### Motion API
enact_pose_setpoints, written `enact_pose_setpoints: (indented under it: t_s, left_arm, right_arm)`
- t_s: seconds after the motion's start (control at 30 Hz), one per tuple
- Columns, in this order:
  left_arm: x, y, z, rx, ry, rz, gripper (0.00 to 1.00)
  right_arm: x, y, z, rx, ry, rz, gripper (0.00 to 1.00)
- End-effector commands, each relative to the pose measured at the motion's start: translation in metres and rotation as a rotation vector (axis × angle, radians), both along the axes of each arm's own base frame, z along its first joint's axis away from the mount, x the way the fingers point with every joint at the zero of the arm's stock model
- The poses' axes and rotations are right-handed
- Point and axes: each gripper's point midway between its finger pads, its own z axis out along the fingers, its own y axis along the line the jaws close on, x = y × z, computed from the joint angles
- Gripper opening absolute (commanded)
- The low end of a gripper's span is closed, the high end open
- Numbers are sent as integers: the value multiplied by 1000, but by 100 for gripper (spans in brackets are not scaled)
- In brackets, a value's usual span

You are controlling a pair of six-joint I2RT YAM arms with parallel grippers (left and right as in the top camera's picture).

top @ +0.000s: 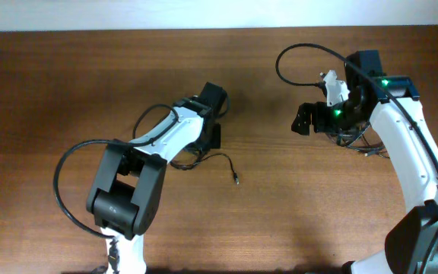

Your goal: Untangle cables

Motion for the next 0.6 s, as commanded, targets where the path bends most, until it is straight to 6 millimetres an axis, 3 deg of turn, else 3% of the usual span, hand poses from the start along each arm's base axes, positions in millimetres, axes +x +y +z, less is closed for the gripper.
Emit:
enact_pose_setpoints:
  t_s: [0.0, 0.07, 0.13, 0.23, 0.4, 0.57]
  left_arm:
    - [16, -19, 56, -99, -95, -68, 0]
    - [13, -39, 82, -246, -104, -152, 0]
    - [12, -44, 99, -335, -113, -162, 2]
    - [8, -59, 114, -496, -102, -254, 0]
    - [6, -56, 113, -494, -94, -290, 4]
    - [-3, -34, 98, -331, -56, -255, 12]
  right_arm:
    - [-2, 15, 5, 76, 5, 22, 99]
    - [-2, 29, 12, 172, 4, 36, 99]
    - [-3, 43, 21, 262, 1, 56, 99]
    - [-3, 51, 27, 319, -2, 69, 99]
    - [-4, 51, 27, 319, -1, 69, 99]
    - [-3, 50, 27, 315, -2, 69, 99]
